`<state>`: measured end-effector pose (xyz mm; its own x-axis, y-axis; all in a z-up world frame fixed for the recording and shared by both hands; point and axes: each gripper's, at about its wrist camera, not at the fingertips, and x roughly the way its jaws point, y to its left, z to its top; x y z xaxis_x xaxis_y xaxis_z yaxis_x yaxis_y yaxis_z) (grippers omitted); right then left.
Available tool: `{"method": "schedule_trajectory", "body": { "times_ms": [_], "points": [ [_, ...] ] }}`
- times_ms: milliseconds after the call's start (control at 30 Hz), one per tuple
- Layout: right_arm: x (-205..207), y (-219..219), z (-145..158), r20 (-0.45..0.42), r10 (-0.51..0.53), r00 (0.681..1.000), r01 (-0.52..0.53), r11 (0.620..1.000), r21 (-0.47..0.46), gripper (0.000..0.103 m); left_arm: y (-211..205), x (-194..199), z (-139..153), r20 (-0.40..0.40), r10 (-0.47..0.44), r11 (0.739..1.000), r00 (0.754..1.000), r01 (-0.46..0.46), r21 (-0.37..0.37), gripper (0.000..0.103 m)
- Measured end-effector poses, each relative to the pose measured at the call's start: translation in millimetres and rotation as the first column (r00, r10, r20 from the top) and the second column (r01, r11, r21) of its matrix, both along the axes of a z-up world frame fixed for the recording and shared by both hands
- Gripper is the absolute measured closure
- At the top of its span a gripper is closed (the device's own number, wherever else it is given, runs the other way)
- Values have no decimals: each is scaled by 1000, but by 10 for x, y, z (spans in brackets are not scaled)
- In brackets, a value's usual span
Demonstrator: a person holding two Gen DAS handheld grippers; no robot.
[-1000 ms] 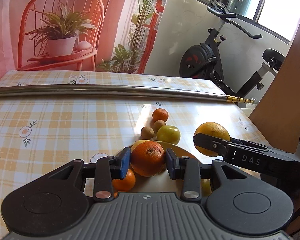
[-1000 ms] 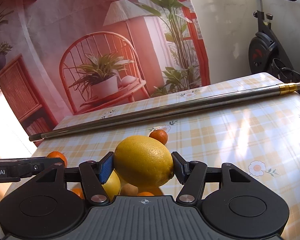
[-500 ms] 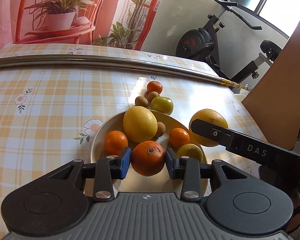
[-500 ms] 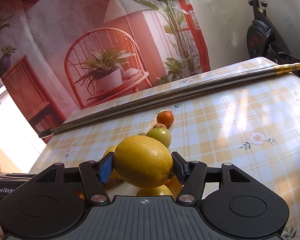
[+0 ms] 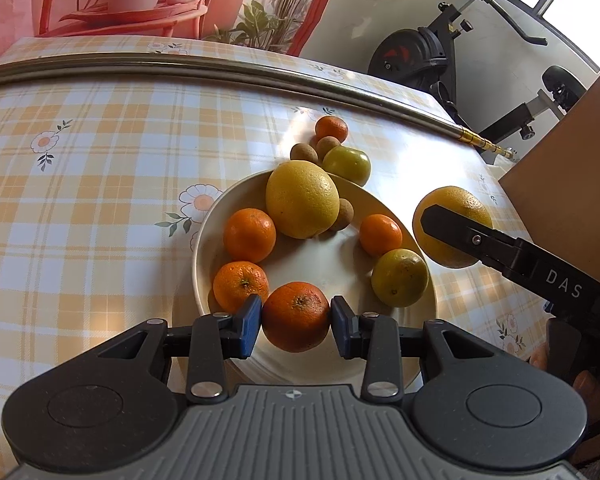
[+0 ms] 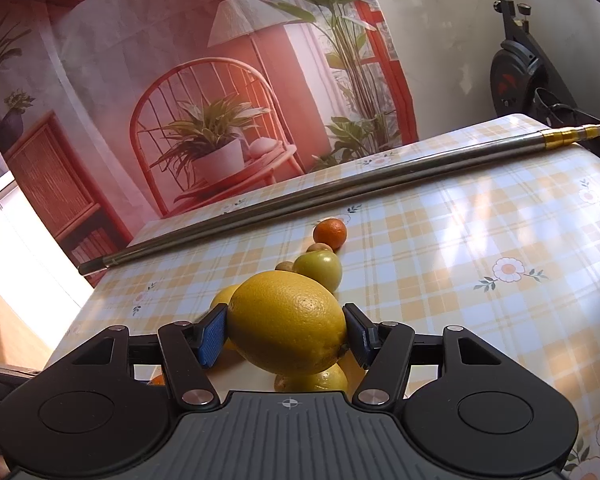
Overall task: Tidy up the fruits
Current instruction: 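Lower the tangerine onto the plate and open the left tool while the right tool holds the lemon, then lower the yellow lemon onto the plate and open the right tool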
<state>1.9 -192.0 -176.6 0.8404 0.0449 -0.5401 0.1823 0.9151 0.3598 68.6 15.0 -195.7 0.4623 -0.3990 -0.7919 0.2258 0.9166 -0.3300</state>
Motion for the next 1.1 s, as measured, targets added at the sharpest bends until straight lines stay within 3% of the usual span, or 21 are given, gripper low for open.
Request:
{"method": "schedule_trajectory", "body": {
  "times_ms": [133,333,467,833,967,1100],
  "points": [
    [5,-6,-17,-3,1,1000,-1,1000,6,46,-49,8,-28,23,-20,999,1000,19,47,64],
    [6,-25,-52,-11,-10,1000,10,1000,10,46,-226,-29,-32,112,-93,980,989,71,187,63],
    [21,-25,-70,-22,-13,1000,13,1000,1,46,-278,-46,-37,142,-124,969,982,90,229,63],
    [99,-14,-88,-38,-14,999,13,1000,-6,46,-131,-57,-44,127,-102,982,987,80,170,63],
    [136,28,-82,-49,3,999,-4,1000,-22,46,-62,-99,119,203,-114,987,972,87,137,63],
    [176,81,-66,-58,19,998,-21,999,-34,46,119,-38,310,253,-32,997,967,12,80,63]
  ]
}}
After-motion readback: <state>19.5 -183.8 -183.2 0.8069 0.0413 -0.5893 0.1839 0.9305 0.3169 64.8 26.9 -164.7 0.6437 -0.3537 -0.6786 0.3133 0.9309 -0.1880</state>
